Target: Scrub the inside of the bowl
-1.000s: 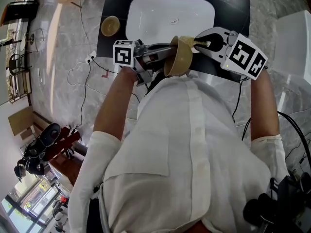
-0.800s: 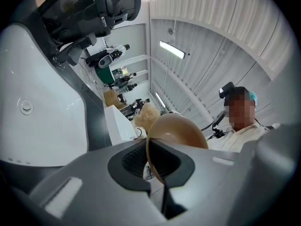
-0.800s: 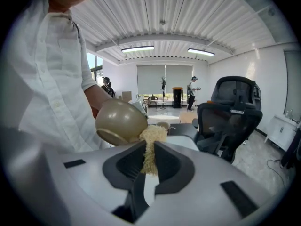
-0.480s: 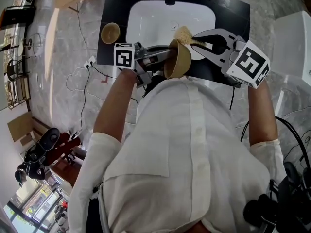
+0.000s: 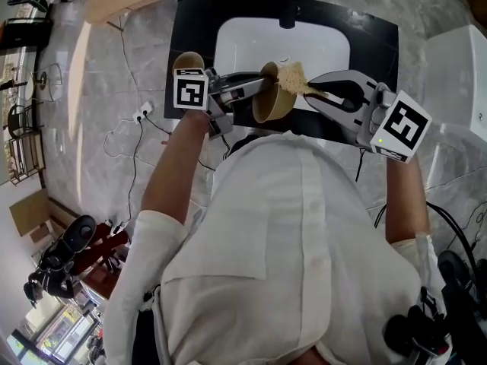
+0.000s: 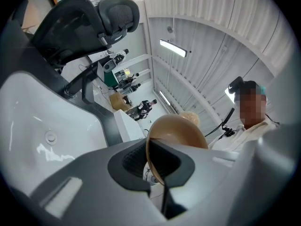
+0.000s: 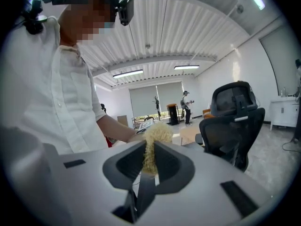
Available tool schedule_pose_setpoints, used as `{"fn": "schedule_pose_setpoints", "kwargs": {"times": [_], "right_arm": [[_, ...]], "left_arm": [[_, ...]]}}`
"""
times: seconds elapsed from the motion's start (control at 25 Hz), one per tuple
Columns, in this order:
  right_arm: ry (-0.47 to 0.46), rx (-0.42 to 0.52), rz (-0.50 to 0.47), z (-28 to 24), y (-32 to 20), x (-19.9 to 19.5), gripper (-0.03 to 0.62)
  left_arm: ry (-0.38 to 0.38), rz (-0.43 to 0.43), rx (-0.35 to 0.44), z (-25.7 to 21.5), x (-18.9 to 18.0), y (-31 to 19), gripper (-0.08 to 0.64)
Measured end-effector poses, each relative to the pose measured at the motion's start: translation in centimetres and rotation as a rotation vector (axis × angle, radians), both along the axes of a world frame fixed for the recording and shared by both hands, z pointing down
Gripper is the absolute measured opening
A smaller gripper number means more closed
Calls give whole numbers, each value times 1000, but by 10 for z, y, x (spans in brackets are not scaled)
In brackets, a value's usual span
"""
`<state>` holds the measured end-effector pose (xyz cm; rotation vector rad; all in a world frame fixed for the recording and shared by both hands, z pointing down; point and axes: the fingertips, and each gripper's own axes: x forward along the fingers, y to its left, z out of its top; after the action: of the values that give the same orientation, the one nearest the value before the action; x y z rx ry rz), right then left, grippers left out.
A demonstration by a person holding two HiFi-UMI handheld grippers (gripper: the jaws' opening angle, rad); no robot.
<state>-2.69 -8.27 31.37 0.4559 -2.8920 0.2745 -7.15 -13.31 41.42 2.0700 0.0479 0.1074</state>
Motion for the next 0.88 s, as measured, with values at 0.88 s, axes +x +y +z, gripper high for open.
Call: {"fn": "schedule_pose_setpoints", "kwargs": {"times": [0.88], "right_arm": [[62,-260,488,107,-21,-63,48]], "left_arm": [[-445,-280,140,54,-200,-231,12]]}}
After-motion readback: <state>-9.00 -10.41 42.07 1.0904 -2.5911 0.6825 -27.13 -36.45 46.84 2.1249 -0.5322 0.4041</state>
